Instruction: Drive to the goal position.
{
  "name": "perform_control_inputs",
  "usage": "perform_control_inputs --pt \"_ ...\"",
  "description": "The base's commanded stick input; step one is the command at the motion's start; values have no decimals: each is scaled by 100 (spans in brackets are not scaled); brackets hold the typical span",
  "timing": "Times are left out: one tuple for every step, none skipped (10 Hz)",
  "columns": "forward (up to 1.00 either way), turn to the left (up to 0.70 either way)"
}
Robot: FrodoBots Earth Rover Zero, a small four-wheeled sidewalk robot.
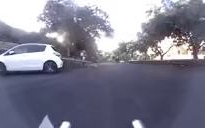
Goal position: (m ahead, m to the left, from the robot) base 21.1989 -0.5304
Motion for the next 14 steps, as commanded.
perform_control_inputs --pt "50 -40" --pt "50 -22" --pt "50 0" --pt "50 0" --pt "50 -3" --pt "50 -34" --pt "50 -35" --pt "50 -4" --pt "50 -10" --pt "50 -21" --pt "50 -32" --pt "50 -43" --pt "50 -13" --pt "50 -4"
